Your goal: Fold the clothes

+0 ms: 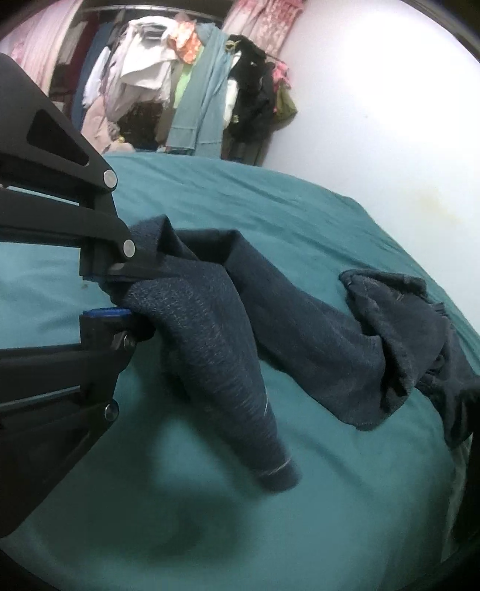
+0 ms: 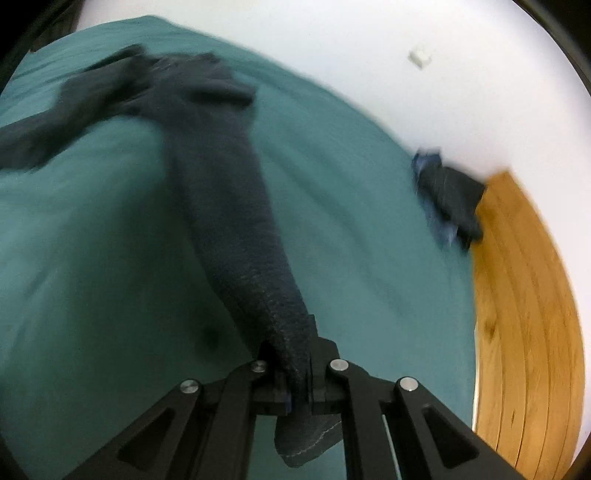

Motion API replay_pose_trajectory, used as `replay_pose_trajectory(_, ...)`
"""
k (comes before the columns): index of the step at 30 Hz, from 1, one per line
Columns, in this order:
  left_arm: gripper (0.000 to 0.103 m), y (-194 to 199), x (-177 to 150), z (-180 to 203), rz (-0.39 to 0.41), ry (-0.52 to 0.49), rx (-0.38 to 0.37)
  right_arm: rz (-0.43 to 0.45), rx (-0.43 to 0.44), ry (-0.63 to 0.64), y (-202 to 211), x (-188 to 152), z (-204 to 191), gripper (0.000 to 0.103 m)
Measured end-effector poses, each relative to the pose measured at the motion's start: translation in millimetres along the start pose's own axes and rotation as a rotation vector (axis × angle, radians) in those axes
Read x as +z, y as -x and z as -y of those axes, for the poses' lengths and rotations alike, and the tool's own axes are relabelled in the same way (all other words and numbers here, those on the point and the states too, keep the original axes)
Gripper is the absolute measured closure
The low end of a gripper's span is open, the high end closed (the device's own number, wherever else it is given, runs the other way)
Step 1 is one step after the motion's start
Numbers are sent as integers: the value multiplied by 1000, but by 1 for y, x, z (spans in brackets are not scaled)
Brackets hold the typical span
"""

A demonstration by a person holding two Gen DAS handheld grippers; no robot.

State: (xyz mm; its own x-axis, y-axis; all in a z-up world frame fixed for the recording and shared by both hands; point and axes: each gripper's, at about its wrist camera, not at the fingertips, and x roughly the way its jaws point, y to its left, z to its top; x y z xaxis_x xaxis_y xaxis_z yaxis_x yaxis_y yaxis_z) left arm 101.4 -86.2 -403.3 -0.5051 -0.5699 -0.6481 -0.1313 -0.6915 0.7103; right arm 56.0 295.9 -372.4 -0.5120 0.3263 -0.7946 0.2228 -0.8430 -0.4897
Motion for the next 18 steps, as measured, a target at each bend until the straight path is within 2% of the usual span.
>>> replay_pose_trajectory(3,95,24,-27,-11,38,-41,-29,-122,88,-15,57,-54,-17,100)
replay_pose_trajectory(5,95,50,-47,-16,55,-77,-56,-208,176,-5,69,-76,-37,100)
replay_pose_trajectory(8,94,82,-82,-11,4,-181,-115,-337,313,8,84,-109,-65,97)
replay_pose_trajectory(9,89,86,-92,-7,-10,-218,-127,-384,388,10,78,-111,-72,92)
replay_pose_trajectory(10,87,92,-100,-5,-18,-259,-141,-429,450,39,73,-109,-79,76)
replay_pose_trajectory(11,74,100,-105,-5,-20,-295,-159,-459,515,69,70,-109,-82,56)
replay_pose_trajectory(12,57,109,-108,-10,-18,-317,-186,-476,603,80,69,-100,-79,49)
replay_pose_trajectory(13,48,119,-108,-20,-12,-314,-228,-456,642,59,72,-82,-69,45)
replay_pose_trajectory(15,21,141,-92,-51,4,-231,-309,-416,720,17,76,-47,-48,24)
replay_pose_trajectory(16,16,147,-80,-68,10,-172,-329,-390,750,-1,77,-27,-38,17)
replay_pose_trajectory(17,5,145,-63,-82,15,-106,-321,-336,730,-7,66,2,-31,15)
replay_pose_trajectory(18,0,132,-43,-91,15,-56,-275,-283,710,-12,55,32,-24,15)
